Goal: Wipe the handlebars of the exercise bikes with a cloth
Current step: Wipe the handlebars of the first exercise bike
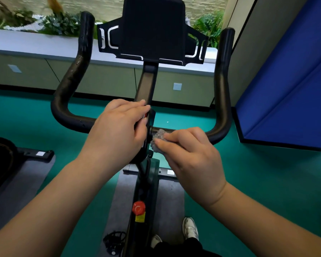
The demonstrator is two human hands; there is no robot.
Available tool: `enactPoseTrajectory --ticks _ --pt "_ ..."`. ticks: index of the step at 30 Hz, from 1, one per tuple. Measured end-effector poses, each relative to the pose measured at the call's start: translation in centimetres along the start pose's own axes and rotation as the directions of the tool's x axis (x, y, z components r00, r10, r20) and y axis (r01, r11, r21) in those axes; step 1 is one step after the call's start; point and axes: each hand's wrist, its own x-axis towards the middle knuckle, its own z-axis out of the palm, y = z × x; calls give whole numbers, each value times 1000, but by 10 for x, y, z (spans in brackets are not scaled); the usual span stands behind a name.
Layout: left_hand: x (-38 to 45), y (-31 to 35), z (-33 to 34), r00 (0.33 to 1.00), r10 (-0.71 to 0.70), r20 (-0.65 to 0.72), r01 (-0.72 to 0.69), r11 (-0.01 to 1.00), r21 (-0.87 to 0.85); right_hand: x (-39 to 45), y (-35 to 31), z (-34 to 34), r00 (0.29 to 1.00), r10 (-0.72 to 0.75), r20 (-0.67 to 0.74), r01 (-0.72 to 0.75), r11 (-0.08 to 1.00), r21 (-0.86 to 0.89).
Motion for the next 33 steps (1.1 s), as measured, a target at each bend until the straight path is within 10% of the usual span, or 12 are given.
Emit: enactPoseTrajectory --ticks 4,6,8,10,17,33 --pt "-2 -1 0 1000 -6 0 6 1000 -7 -35 -12 -11 889 382 254 -456 796 399" --pt "-3 -1 1 1000 -11 -1 11 1000 -9 -40 -27 -13 534 620 574 -820 214 531" --pt "-3 -1 0 1000 -10 7 10 1000 -8 -38 -32 -7 174 533 828 -783 -436 445" --pt "-3 -1 -1 1000 -10 13 10 1000 -8 -29 -30 -2 99 403 910 -614 -695 375" --pt "-4 -2 0 1000 0 5 0 1000 -2 -8 -37 14 198 416 888 -523 -721 454" --pt "-4 -2 -1 1000 -16 16 16 1000 -14 -21 -8 2 201 716 669 -661 -405 632"
